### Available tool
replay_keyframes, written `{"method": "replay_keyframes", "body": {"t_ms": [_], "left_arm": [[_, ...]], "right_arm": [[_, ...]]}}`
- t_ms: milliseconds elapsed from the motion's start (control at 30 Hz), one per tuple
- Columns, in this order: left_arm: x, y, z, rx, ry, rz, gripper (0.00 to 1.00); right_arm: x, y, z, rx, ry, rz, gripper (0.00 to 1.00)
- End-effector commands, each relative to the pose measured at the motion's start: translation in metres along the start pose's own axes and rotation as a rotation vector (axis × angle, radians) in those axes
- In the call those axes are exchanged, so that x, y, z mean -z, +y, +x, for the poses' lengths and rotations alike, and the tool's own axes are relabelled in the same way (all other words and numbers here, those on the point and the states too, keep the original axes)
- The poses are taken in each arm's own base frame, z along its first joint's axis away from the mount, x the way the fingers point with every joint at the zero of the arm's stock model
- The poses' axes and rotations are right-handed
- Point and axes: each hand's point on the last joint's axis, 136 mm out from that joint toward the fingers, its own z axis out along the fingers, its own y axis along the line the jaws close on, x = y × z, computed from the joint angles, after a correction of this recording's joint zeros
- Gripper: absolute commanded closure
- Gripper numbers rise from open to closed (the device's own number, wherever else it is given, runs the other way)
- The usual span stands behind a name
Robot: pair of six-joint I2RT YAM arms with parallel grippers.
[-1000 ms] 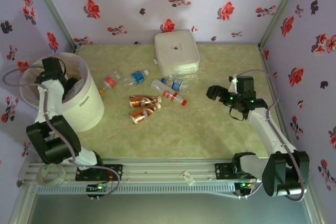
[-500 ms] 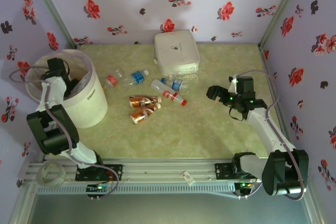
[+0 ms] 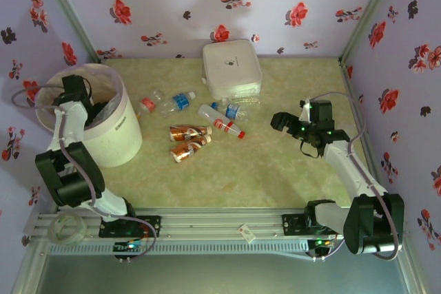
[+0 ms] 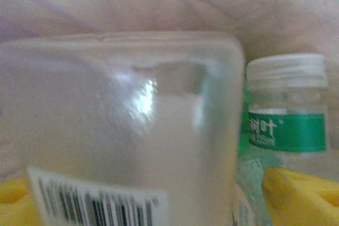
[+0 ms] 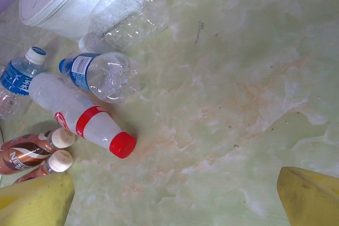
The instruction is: Put the plastic bottles in the bin
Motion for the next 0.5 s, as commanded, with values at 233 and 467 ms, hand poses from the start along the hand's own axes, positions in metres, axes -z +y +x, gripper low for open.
{"method": "replay_keyframes", "body": {"t_ms": [233,467], "left_arm": [[0.121,-0.002,-0.043,-0.036,-0.233,0.022,0.0],[0.206,-0.004,-0.057,-0.052,-0.379,0.045,0.0]], "right_arm": [[0.0,0.003,-0.001,-0.009,0.001,-0.023,0.01],[0.003,0.005,-0.002,-0.008,-0.002,-0.028,0.01]]}}
